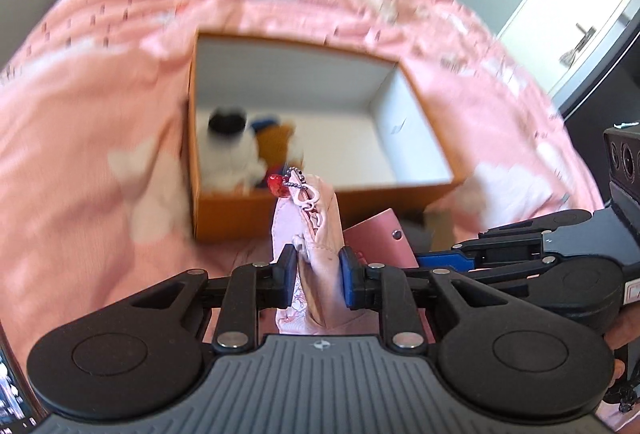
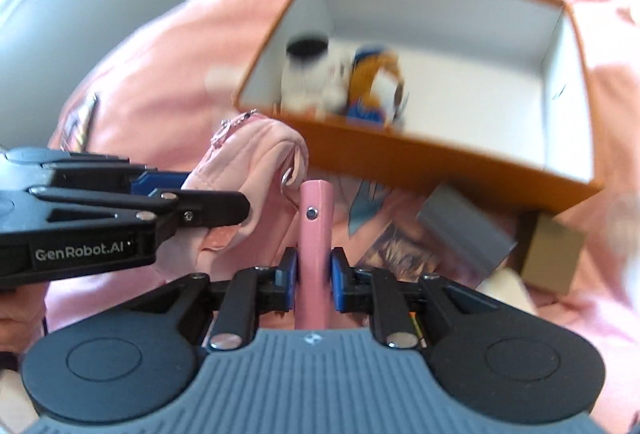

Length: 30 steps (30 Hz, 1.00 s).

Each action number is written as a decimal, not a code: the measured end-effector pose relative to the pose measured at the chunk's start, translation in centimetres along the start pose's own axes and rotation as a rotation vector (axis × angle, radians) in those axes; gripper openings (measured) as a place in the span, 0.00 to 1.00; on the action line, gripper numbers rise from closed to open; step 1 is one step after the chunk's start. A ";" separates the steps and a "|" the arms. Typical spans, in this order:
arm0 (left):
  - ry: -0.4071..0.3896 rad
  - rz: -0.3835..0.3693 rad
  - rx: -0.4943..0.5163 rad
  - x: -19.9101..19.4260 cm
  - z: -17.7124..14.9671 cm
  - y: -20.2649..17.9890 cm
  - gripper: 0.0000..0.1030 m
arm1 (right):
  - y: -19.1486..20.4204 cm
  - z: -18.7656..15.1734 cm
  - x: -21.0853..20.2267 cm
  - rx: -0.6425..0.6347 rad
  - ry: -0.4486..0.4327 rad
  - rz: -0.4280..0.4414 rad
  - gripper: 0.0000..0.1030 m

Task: Organize objects
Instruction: 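Lift the pink bag and pink tube toward the orange box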

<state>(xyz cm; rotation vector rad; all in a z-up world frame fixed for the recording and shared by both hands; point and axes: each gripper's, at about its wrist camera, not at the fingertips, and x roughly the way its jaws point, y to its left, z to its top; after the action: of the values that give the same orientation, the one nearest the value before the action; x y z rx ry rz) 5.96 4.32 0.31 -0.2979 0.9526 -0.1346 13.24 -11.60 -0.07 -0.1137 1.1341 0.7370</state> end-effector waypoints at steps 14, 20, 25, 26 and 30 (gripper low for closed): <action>-0.210 -0.105 0.027 -0.8 8.1 -1.6 0.24 | -2.8 5.8 -6.0 0.071 -0.290 -0.048 0.18; -0.185 -0.180 -0.032 2.8 10.6 -0.6 0.24 | -6.2 8.2 -4.7 0.175 -0.322 -0.064 0.18; -0.084 -0.244 -0.093 8.1 10.0 0.1 0.24 | -8.5 8.8 -1.9 0.223 -0.282 -0.130 0.18; -0.068 -0.240 -0.096 9.1 9.8 0.1 0.24 | -9.1 8.9 -1.3 0.238 -0.268 -0.133 0.18; 0.014 -0.214 -0.116 12.8 8.8 0.9 0.24 | -11.1 8.5 1.5 0.288 -0.198 -0.138 0.18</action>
<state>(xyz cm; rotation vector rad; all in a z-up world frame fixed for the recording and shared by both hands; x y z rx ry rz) 20.51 3.74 -5.16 -0.5065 0.9426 -0.2781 26.71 -15.57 -0.63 0.1214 1.0206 0.4459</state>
